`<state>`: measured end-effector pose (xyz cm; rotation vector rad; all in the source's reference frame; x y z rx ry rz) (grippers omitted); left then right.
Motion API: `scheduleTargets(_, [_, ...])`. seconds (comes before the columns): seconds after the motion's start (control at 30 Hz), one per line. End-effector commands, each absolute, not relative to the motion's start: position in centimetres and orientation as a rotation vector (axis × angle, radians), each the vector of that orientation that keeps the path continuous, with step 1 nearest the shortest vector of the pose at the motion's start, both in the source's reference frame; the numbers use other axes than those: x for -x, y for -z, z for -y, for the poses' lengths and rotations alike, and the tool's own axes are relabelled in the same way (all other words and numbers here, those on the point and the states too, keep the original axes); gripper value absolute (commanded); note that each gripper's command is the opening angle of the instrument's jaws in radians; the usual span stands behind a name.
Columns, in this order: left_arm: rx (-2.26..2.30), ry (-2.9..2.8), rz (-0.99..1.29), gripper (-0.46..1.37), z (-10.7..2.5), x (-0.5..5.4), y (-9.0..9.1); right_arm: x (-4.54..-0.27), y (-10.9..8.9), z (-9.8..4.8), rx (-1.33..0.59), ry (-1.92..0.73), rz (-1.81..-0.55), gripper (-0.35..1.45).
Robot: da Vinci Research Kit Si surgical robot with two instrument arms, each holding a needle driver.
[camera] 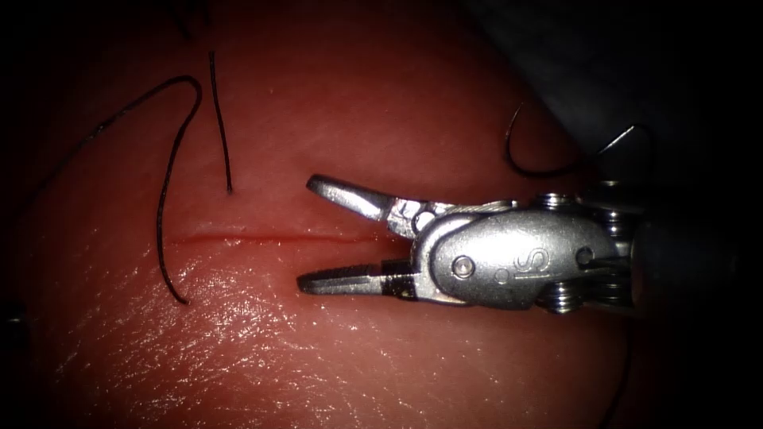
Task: Wound Closure
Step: Hand over the suture from the right to the left gripper
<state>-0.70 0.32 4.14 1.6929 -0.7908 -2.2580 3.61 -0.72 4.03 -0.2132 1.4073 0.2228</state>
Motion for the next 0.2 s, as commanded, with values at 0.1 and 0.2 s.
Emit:
scheduleTargets(0.1, [-1.698, 2.253, 0.789, -0.35, -0.32, 0.73, -4.14, -3.61, -4.03, 0.72, 0.211, -0.22, -1.407, 1.14])
scheduleTargets(0.2, [-1.699, 2.251, 0.79, -0.35, -0.31, 0.75, -4.14, -3.61, -4.03, 0.71, 0.211, -0.221, -1.407, 1.14])
